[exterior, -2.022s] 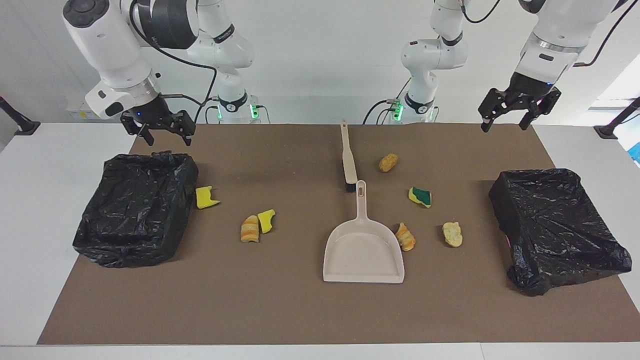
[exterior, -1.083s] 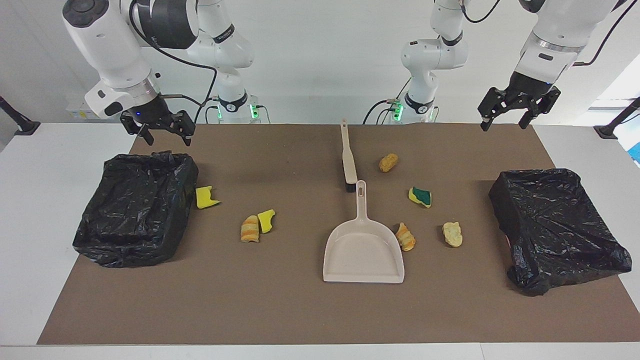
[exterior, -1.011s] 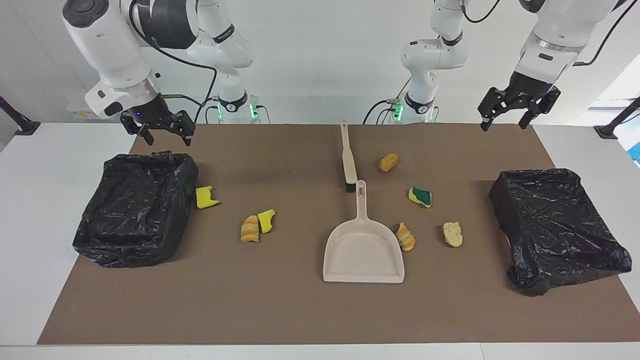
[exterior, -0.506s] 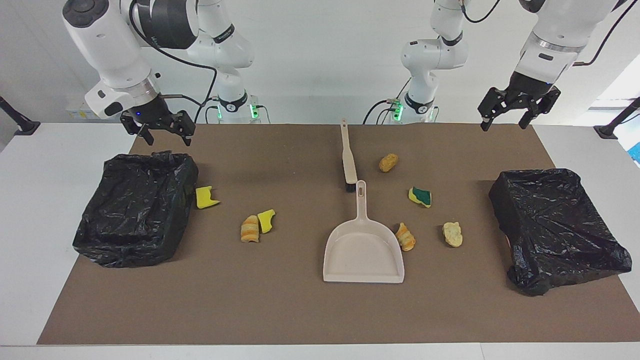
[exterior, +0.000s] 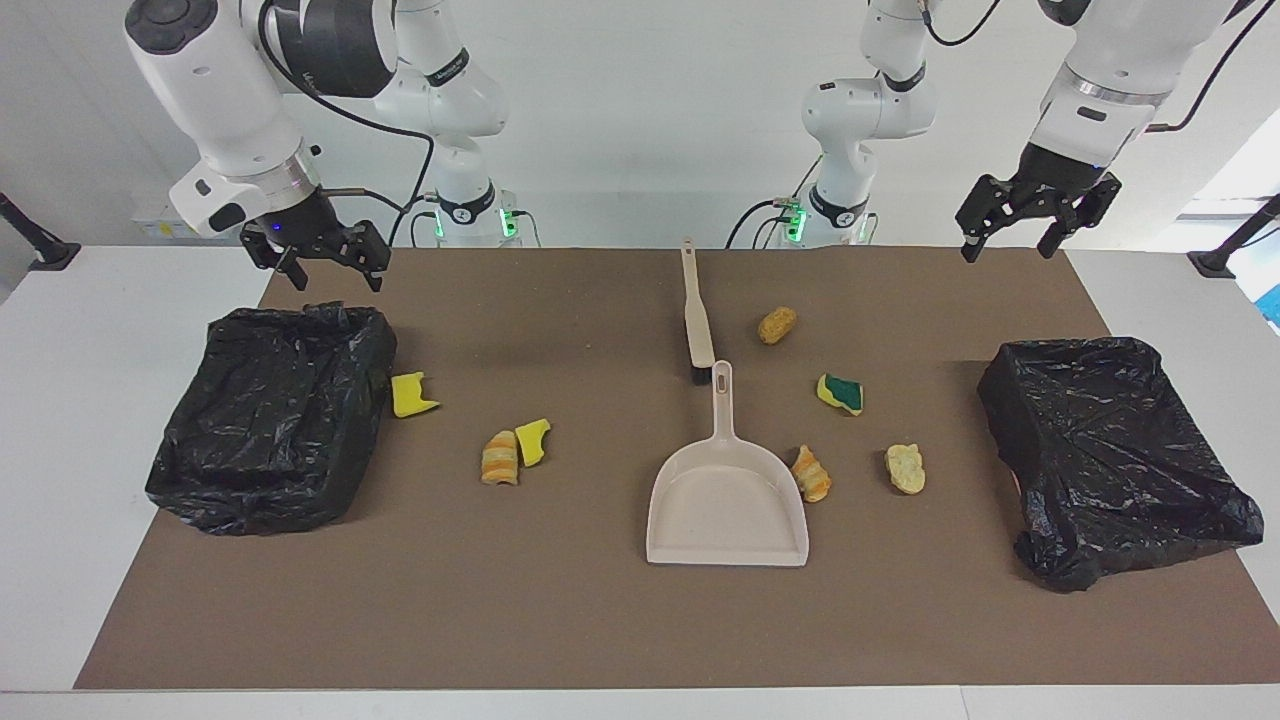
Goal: Sweep and dump trash in bin
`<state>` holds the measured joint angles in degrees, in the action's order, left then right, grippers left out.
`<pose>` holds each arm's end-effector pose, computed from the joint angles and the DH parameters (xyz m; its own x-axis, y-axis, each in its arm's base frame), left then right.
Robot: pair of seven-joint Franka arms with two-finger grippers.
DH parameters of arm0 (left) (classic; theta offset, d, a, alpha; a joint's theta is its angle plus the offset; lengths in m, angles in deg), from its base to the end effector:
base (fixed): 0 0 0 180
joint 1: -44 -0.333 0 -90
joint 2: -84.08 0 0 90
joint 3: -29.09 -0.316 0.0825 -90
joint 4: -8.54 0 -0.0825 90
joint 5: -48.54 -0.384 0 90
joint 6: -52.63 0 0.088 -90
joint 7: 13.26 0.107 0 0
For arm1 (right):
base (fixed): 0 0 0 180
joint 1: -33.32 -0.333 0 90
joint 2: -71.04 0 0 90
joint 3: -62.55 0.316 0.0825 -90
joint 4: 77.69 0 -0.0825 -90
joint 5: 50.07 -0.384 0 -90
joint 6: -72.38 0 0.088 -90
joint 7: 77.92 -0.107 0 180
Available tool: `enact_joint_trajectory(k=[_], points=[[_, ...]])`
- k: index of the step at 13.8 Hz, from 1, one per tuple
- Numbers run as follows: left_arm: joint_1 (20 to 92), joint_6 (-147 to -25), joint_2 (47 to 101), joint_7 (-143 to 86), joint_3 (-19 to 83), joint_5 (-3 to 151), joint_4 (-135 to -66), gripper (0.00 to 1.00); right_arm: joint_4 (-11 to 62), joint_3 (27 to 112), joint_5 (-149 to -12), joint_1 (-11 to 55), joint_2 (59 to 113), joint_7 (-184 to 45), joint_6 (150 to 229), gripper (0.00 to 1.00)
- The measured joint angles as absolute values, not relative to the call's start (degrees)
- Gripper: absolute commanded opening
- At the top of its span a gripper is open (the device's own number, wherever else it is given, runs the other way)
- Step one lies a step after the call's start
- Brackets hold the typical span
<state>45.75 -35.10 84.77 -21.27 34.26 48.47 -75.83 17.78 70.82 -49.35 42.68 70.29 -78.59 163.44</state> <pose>0.5426 -0.0661 0.6737 0.9973 0.0193 0.0702 0.0188 -0.9998 0.0076 0.5488 -0.0113 0.5882 0.9975 -0.0306 -0.0638 -0.0297 -0.9994 0.0152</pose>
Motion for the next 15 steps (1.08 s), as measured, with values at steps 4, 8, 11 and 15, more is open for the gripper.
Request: enact_joint_trajectory(k=[4, 8, 11, 15], points=[[45.75, -35.10, 84.77, -21.27, 34.26, 48.47, -75.83, 1.00, 17.81, 70.82, -49.35, 42.68, 70.28, -78.59, 163.44, 1.00], [45.75, -35.09, 84.77, -21.27, 34.26, 48.47, -75.83, 1.00, 17.88, 70.82, -49.35, 42.68, 70.28, -78.59, 163.44, 1.00], [45.75, -35.09, 84.77, -21.27, 34.26, 48.47, -75.83, 1.00, 17.89, 70.82, -49.35, 42.68, 70.27, -78.59, 163.44, 1.00], [45.75, -35.09, 84.77, -21.30, 34.26, 48.47, -75.83, 1.00, 17.90, 70.82, -49.35, 42.68, 70.27, -78.59, 163.44, 1.00]])
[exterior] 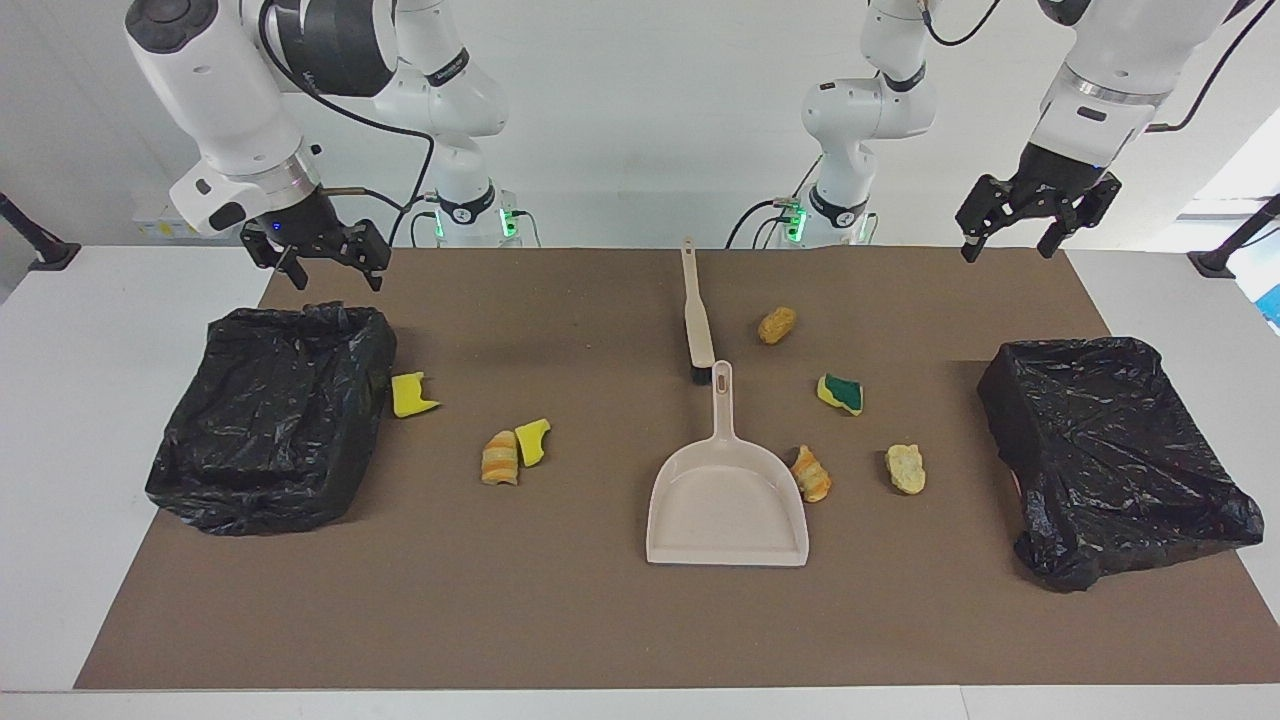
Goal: Sweep and dump trash in bin
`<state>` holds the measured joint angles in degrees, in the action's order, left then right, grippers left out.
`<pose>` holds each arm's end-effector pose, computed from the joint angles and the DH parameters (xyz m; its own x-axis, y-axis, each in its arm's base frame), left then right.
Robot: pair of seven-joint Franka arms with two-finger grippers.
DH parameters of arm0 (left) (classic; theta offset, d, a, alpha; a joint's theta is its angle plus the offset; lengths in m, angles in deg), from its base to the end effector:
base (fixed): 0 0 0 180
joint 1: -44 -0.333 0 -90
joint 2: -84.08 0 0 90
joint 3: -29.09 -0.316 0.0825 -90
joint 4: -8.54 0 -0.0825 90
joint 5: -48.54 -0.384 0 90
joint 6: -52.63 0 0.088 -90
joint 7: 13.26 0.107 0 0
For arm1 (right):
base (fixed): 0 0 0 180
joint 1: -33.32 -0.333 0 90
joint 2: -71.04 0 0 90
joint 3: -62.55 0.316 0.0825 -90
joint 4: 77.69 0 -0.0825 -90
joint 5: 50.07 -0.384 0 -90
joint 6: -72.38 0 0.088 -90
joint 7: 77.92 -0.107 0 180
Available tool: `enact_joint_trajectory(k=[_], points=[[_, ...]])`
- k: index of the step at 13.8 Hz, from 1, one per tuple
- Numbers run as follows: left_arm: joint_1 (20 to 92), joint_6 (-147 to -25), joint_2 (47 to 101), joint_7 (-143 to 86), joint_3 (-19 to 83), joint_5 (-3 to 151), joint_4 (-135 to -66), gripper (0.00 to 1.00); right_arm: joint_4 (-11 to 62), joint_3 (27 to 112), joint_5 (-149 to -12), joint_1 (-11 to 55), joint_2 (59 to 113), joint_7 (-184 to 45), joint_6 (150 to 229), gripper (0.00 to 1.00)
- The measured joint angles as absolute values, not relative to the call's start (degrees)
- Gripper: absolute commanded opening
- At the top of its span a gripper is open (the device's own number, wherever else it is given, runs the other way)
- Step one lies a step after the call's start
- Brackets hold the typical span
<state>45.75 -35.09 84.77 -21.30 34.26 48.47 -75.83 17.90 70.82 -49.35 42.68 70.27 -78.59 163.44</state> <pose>0.5426 -0.0661 0.6737 0.9973 0.0198 0.0700 0.0193 -0.9998 0.0076 0.5485 -0.0113 0.5874 0.9974 -0.0306 -0.0655 -0.0296 -0.9994 0.0152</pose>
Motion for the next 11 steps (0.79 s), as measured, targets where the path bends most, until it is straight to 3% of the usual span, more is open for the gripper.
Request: enact_joint_trajectory(k=[11], points=[[49.01, -35.09, 86.27, -21.39, 35.91, 49.40, -78.49, 1.00, 17.90, 70.82, -49.35, 42.68, 70.27, -78.59, 163.44, 1.00]])
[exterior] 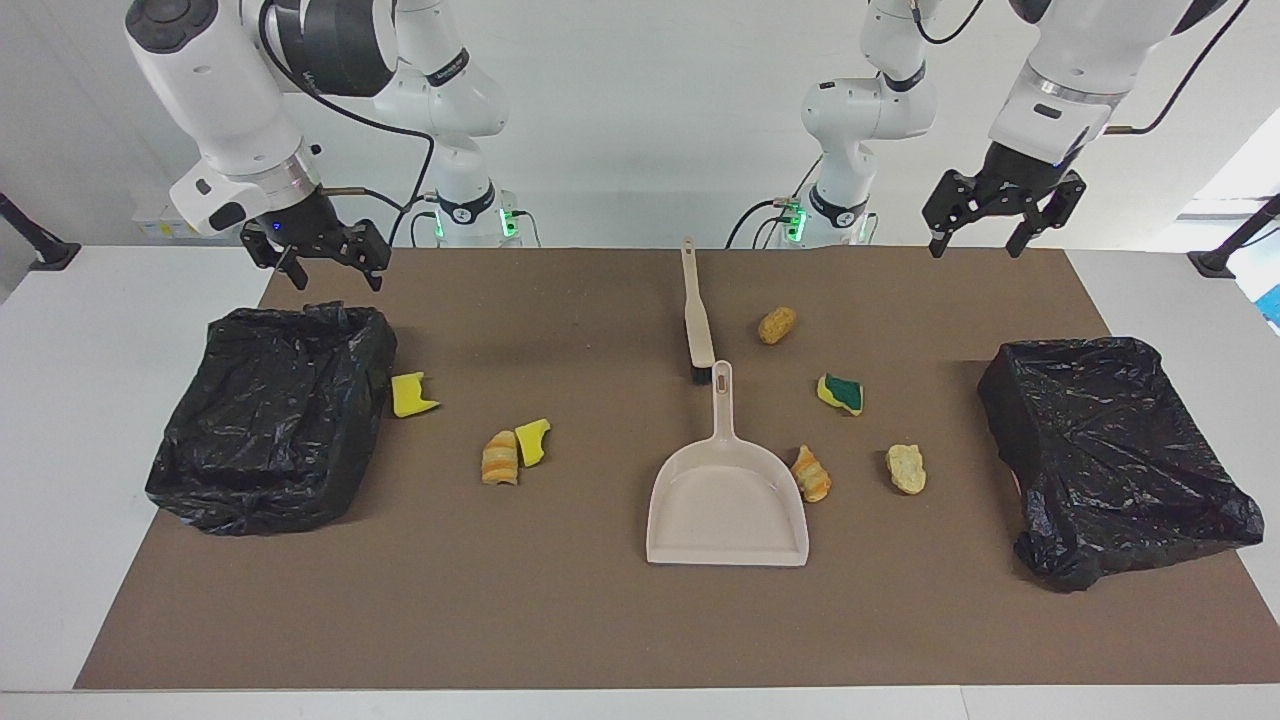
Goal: Sweep and dump trash in bin
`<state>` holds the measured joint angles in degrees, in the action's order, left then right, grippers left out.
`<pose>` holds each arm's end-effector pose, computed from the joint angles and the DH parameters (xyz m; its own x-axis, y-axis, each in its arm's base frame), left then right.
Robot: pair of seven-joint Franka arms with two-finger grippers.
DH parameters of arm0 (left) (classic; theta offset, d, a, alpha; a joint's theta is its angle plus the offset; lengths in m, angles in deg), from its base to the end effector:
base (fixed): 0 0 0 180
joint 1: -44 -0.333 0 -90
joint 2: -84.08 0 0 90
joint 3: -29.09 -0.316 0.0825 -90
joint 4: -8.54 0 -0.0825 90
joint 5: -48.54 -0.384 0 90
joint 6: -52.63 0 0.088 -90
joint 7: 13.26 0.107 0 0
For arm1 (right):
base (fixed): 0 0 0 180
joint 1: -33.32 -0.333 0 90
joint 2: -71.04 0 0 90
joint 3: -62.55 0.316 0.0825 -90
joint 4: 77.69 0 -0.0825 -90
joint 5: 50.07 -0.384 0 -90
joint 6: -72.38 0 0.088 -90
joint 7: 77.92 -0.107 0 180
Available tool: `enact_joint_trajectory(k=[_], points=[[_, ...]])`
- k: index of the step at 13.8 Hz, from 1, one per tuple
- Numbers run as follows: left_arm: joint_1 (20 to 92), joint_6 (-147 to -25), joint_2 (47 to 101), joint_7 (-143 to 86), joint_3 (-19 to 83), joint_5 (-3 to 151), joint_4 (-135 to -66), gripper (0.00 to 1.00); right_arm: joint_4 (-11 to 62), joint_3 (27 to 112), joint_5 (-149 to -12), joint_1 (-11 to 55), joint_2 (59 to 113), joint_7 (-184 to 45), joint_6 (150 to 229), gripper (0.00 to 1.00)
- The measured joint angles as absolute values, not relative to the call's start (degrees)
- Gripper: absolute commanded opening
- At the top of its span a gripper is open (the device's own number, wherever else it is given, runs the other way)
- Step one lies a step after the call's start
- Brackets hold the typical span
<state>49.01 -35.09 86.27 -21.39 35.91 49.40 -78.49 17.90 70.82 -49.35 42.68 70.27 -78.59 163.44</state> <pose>0.5267 -0.1135 0.6660 0.9967 -0.0650 0.0480 -0.0659 -0.9977 0.0174 0.5485 -0.0113 0.5874 0.9974 -0.0306 -0.0655 -0.0296 -0.9994 0.0152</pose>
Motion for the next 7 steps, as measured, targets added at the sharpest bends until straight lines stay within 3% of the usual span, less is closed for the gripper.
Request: enact_joint_trajectory(k=[7], points=[[61.84, -41.96, 96.09, -31.79, 36.36, 49.70, -98.48, 1.00, 17.90, 70.84, -49.35, 42.67, 70.27, -78.59, 163.44, 1.00]])
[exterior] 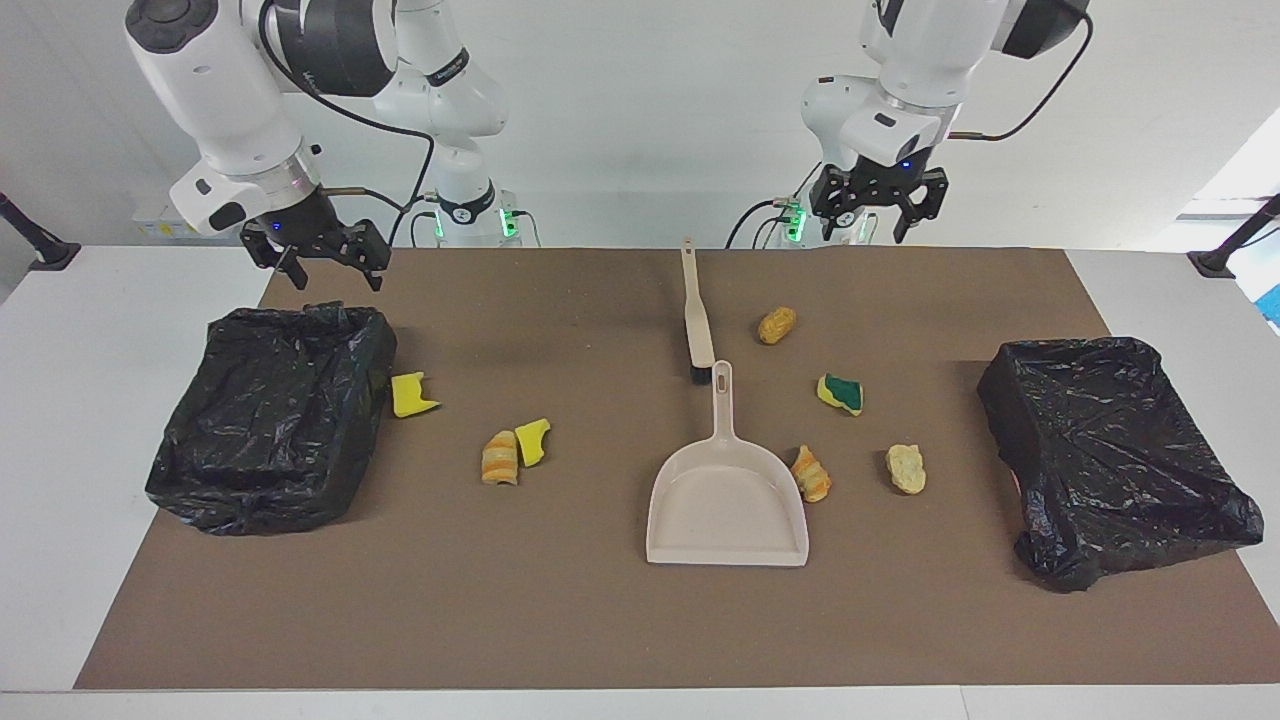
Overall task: Sweep and dump trash in bin
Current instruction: 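Grasp the brush handle with the left gripper while the right gripper reaches the dustpan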
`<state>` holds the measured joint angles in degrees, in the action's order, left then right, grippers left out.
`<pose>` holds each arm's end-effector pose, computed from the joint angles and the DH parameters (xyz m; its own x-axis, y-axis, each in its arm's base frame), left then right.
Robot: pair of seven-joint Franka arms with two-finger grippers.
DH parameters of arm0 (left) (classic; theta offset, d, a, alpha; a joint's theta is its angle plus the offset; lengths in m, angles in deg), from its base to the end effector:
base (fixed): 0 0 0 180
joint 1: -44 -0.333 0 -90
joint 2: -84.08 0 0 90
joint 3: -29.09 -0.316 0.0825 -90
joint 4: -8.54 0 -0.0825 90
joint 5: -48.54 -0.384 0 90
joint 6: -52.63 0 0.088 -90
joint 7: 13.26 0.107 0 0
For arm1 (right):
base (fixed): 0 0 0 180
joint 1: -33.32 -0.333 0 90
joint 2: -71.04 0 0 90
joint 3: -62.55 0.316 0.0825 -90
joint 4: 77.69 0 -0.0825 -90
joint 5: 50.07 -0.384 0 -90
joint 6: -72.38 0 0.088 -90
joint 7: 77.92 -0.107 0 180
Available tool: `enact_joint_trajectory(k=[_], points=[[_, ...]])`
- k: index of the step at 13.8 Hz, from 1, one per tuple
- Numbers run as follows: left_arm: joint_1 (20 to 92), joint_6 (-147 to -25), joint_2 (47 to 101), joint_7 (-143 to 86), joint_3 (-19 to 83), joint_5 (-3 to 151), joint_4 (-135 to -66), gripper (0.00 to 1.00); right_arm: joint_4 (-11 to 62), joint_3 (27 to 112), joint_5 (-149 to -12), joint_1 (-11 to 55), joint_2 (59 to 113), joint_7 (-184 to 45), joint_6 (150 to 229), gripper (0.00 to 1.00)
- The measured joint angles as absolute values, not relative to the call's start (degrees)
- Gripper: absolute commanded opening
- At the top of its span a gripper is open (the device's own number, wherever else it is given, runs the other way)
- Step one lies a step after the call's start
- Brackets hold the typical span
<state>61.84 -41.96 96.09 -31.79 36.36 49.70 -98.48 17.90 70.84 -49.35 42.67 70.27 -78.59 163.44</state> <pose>0.4426 -0.2159 0.5993 0.9939 -0.1100 -0.0065 -0.1101 -0.9939 -0.0087 0.5485 -0.0110 0.5874 0.9974 -0.0301 -0.0655 -0.0291 -0.9995 0.0152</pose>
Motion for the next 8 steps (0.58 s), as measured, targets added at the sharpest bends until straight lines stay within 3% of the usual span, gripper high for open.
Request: enact_joint_trajectory(k=[8], points=[[79.99, -56.44, 96.12, -49.76, 36.50, 49.80, -115.42, 1.00, 17.56, 71.66, -49.80, 41.84, 70.74, -79.72, 163.48, 1.00]])
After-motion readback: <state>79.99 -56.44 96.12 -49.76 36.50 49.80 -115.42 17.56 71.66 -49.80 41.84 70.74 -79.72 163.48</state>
